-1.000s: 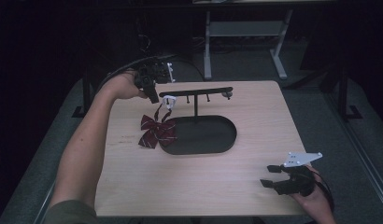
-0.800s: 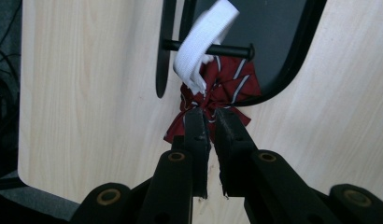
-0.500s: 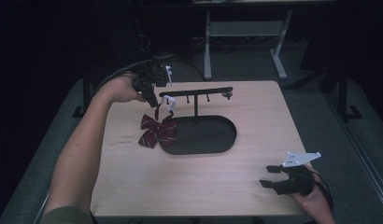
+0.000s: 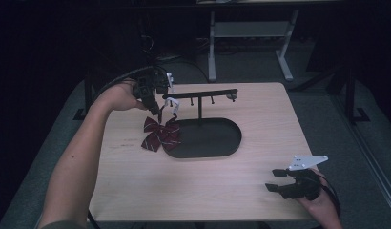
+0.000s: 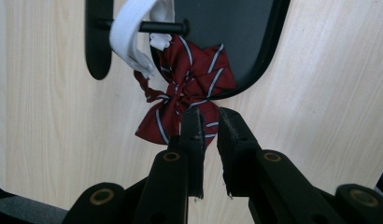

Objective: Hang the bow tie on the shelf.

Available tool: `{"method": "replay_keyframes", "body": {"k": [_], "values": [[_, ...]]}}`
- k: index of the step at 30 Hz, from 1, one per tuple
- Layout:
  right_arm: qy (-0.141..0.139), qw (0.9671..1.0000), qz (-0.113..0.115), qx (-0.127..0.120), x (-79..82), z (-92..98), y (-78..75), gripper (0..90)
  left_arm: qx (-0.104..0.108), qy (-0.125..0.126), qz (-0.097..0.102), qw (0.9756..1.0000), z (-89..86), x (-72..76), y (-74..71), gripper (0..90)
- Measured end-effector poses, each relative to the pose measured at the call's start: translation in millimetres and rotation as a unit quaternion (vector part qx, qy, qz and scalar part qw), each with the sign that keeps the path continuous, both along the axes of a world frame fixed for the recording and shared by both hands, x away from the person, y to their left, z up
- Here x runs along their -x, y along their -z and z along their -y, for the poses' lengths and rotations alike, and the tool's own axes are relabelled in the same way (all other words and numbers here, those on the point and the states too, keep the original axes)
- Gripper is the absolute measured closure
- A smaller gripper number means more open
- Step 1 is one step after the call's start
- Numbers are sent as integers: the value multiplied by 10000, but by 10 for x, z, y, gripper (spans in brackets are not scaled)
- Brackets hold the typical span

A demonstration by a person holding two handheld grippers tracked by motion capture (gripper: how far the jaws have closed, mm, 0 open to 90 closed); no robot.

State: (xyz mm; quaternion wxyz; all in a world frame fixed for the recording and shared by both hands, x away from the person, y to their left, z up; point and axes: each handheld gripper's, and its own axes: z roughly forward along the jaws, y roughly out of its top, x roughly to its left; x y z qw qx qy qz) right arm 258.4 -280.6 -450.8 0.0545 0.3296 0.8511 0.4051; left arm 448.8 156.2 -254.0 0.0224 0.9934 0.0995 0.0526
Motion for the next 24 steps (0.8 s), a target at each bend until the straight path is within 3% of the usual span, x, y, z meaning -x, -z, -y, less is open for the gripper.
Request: {"method": "replay_keyframes", "body": {"k": [11,24], "values": [[16,10000,-15,-1,0,13,7,342,185,-156,-13,9997,-100,75,55,791],[15,10000,-12,-7,-1,16,11,342,156,-99,-109,9998,-118,152,162,788]]}}
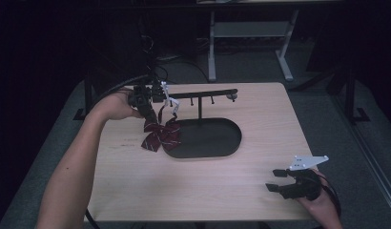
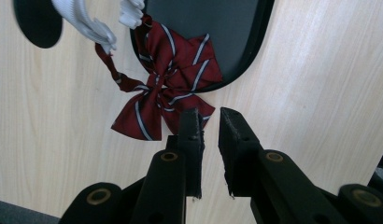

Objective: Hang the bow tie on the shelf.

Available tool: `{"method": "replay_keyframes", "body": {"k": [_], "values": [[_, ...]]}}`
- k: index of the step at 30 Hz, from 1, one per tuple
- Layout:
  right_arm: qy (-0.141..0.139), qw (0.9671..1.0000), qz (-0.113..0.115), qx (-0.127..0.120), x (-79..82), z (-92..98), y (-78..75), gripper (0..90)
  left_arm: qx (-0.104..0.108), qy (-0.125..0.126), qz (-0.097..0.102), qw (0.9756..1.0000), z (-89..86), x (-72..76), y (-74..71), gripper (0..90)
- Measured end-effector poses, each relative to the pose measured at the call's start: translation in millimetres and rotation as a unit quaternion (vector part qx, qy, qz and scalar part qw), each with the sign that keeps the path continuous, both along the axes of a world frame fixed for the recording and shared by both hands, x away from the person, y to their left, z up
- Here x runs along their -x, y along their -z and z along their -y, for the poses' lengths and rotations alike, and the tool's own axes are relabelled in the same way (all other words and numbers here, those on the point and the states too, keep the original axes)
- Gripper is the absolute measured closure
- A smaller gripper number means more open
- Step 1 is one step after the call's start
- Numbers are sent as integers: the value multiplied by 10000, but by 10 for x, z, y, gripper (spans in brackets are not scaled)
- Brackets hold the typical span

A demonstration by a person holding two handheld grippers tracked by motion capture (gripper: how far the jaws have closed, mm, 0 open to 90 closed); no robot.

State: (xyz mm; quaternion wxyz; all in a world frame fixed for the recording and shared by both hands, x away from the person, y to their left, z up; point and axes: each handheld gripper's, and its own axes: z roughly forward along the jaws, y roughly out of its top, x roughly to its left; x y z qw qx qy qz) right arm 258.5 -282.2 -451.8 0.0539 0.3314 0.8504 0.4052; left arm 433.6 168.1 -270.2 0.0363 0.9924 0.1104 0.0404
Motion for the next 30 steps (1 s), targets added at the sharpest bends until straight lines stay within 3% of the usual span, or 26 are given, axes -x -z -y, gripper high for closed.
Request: {"method": "replay_keyframes", "body": {"k": [12,14,30], "values": [[18,10000,-23,-7,7,4,0,342,-59,5,-55,10000,-7,70,58,761],[16,10000,-17,2,8,4,3,342,21,20,-42,10000,-7,103,59,760],[-3,10000,2,19,23,-11,-5,342,56,51,-44,10000,-24,283,181,737]]}}
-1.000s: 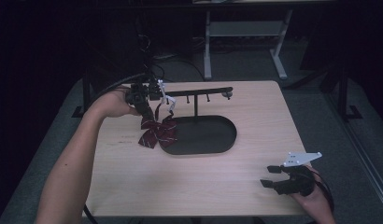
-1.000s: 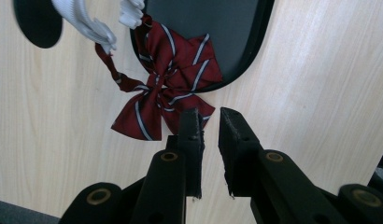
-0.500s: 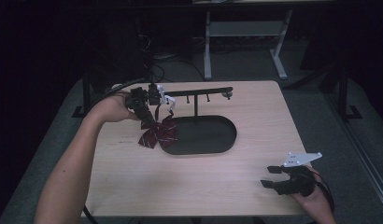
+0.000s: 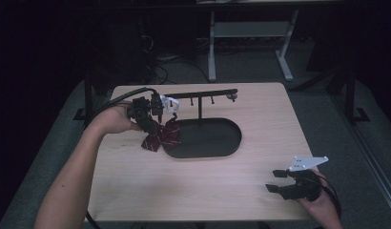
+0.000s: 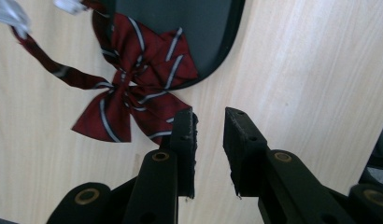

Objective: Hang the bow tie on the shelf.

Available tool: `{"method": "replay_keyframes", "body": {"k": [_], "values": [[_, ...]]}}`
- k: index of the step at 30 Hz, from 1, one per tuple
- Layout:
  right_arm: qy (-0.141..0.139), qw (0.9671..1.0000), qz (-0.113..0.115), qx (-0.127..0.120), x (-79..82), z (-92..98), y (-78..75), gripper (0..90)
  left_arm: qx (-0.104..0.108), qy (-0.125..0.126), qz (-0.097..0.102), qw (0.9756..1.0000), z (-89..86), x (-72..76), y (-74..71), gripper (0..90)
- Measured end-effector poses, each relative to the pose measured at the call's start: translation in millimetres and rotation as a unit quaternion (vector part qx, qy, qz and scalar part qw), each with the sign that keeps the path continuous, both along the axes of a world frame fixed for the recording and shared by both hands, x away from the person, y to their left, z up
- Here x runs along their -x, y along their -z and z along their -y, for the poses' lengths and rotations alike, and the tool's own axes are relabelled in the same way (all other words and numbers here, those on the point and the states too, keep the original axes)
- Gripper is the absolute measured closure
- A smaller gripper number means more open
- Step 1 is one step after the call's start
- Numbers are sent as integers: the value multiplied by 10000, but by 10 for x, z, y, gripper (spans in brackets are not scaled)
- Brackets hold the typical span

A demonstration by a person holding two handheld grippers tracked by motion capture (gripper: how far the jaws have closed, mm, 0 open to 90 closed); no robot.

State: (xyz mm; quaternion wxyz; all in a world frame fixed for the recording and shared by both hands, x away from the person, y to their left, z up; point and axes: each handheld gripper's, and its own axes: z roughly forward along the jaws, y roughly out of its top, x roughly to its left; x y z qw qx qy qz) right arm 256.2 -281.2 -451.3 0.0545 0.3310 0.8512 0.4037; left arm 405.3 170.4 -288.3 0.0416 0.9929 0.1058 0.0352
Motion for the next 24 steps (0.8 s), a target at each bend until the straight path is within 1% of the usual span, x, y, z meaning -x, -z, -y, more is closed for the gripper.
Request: {"method": "replay_keyframes", "body": {"k": [1,3,5,6,7,8,11,16,24], "values": [[3,10000,6,-4,1,2,-1,342,-40,11,31,10000,-5,18,11,736],[6,10000,10,-16,7,6,-4,342,39,-16,38,10000,-17,49,27,733],[5,10000,3,-30,18,10,-5,342,52,-16,17,10000,-27,75,44,731],[3,10000,1,-36,20,12,-4,342,36,25,15,10000,-32,82,54,730],[10,10000,-1,-40,23,13,-3,342,40,-29,-10,10000,-36,96,70,729],[18,10000,-6,-39,25,16,-3,342,17,-23,-2,10000,-38,101,78,722],[24,10000,-2,-42,30,27,-3,342,89,-25,9,10000,-54,120,98,718],[52,10000,-31,-55,26,38,5,342,136,-18,5,9999,-70,144,141,710],[65,10000,-52,-51,29,49,16,342,153,26,15,9999,-63,221,228,685]]}}
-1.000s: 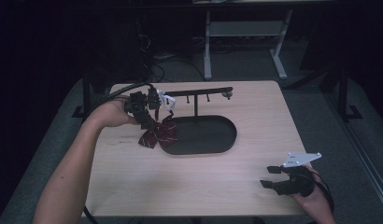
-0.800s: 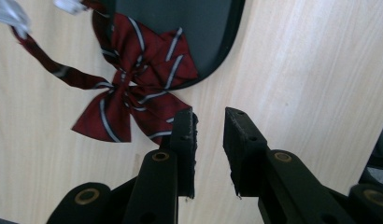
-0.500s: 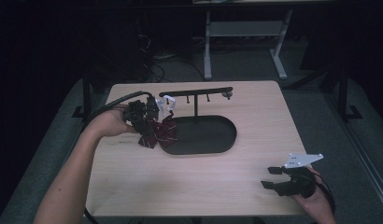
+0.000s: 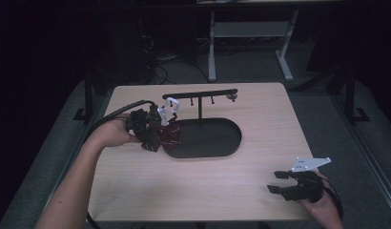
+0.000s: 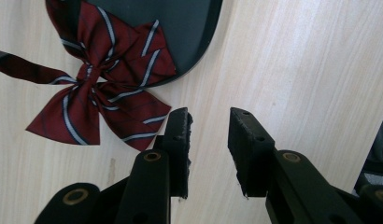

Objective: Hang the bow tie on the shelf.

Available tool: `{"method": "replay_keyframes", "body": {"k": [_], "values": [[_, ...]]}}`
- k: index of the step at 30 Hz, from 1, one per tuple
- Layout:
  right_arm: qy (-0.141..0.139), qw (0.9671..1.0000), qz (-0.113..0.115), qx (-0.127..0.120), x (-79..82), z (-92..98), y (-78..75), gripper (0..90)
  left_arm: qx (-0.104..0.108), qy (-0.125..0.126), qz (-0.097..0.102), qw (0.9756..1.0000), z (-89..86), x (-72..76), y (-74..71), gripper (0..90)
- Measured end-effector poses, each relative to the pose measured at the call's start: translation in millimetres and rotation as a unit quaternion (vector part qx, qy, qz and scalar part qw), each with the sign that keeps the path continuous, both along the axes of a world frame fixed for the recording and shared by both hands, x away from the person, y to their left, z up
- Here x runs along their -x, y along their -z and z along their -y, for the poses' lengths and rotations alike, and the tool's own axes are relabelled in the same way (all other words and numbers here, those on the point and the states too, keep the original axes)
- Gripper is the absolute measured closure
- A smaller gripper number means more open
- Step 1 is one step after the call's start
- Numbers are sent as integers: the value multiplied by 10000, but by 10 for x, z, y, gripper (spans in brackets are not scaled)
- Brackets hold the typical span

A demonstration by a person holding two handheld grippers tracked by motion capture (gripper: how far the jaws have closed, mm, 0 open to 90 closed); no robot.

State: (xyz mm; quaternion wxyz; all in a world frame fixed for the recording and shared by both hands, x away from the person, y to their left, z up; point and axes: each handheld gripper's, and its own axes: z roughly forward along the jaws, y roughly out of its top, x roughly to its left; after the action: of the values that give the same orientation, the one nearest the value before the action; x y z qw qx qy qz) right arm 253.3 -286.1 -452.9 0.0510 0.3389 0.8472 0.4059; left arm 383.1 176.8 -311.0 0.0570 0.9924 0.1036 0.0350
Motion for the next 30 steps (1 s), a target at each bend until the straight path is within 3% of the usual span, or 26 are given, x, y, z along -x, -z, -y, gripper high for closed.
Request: {"method": "replay_keyframes", "body": {"k": [7,19,30], "values": [[7,10000,7,-3,5,8,6,342,50,57,31,10000,-18,88,66,679],[18,10000,-18,-4,8,4,10,342,231,-58,32,9997,-105,215,235,642],[27,10000,-25,11,16,-11,8,342,269,-13,-87,9996,-127,403,406,596]]}}
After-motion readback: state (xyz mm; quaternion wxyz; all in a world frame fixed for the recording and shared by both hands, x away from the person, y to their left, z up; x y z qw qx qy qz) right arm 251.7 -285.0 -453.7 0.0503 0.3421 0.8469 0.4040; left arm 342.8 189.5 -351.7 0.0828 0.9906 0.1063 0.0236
